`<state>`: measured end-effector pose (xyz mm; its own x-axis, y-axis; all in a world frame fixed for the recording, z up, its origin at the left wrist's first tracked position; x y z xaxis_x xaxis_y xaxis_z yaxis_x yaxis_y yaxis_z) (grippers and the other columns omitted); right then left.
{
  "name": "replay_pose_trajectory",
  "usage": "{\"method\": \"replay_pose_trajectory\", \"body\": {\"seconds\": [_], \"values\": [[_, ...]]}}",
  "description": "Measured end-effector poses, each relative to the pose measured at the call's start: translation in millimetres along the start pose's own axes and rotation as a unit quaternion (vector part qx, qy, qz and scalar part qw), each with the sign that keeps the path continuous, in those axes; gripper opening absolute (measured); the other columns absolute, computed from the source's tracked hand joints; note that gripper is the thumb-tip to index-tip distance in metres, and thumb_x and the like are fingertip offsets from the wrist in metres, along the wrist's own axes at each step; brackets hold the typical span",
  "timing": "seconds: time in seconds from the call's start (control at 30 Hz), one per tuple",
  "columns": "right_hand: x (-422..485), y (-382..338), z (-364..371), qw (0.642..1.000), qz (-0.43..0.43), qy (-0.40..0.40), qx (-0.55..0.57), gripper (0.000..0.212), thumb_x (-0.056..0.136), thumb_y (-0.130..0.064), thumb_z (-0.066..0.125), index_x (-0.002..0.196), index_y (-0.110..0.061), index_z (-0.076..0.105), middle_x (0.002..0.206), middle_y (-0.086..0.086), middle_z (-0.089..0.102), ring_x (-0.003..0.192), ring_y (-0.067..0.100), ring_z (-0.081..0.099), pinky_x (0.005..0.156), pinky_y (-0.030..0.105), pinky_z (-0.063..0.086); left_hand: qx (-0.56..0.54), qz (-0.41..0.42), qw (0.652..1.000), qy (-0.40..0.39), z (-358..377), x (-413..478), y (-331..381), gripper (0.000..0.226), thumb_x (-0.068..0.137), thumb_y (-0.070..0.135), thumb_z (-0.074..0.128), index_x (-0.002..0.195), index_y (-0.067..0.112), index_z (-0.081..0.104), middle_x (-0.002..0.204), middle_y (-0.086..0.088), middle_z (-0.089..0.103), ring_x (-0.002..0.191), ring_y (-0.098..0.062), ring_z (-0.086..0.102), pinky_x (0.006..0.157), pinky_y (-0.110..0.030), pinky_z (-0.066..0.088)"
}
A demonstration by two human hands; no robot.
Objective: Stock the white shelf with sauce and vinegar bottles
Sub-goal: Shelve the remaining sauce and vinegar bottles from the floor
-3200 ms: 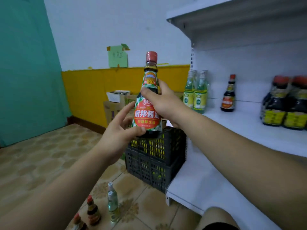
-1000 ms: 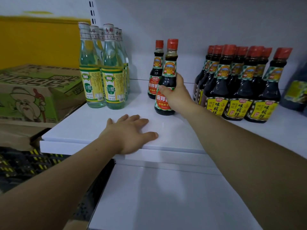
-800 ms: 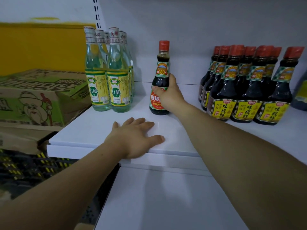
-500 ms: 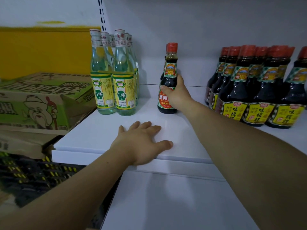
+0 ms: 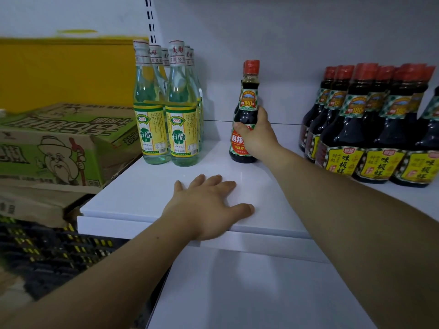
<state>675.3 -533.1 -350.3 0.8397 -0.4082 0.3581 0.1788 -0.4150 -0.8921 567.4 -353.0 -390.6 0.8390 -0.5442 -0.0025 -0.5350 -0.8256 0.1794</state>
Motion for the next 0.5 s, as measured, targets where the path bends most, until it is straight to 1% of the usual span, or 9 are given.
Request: {"method": "replay_pose_trajectory", "body": {"seconds": [0.17, 0.37, 0.5], "values": [[0.3, -2.7, 0.5, 1.0, 0.004, 0.001, -0.009, 0.061, 0.091, -0.029, 0.064, 0.142, -0.025, 0.031, 0.137, 0.005, 0.048, 0.122, 0.03, 0.051, 0.104, 0.049, 0.042, 0.007, 0.001, 1.0, -0.002, 0.4, 0.2, 0.0, 0.073, 0.082, 0.077, 0.028, 0.147, 0.044, 0.019, 0.159, 0.014, 0.009, 0.147, -0.015, 0.002, 0.116, -0.056, 0.002], [-2.3, -4.9, 1.3, 1.0, 0.003, 0.004, -0.023, 0.057, 0.09, -0.032, 0.064, 0.138, -0.025, 0.034, 0.134, 0.006, 0.05, 0.119, 0.031, 0.053, 0.102, 0.048, 0.044, 0.0, 0.0, 1.0, 0.001, 0.1, 0.2, 0.1, 0.072, 0.082, 0.076, 0.028, 0.147, 0.045, 0.019, 0.159, 0.013, 0.009, 0.147, -0.015, 0.002, 0.116, -0.056, 0.002], [-4.3, -3.6, 1.5, 1.0, 0.0, -0.014, -0.019, 0.065, 0.091, -0.031, 0.064, 0.145, -0.026, 0.029, 0.138, 0.004, 0.048, 0.123, 0.029, 0.051, 0.104, 0.048, 0.043, 0.005, 0.002, 1.0, 0.002, 0.2, 0.8, -0.9, 0.072, 0.082, 0.077, 0.028, 0.146, 0.045, 0.019, 0.159, 0.013, 0.009, 0.147, -0.016, 0.002, 0.116, -0.056, 0.002]]}}
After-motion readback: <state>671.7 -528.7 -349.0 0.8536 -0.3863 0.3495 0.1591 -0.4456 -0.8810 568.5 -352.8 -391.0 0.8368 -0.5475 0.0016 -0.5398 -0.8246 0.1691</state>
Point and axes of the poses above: each hand's wrist, its own x-axis towards the middle knuckle, its own z-axis out of the palm, y = z × x, the point moved 5 cm from there along x, towards the middle knuckle
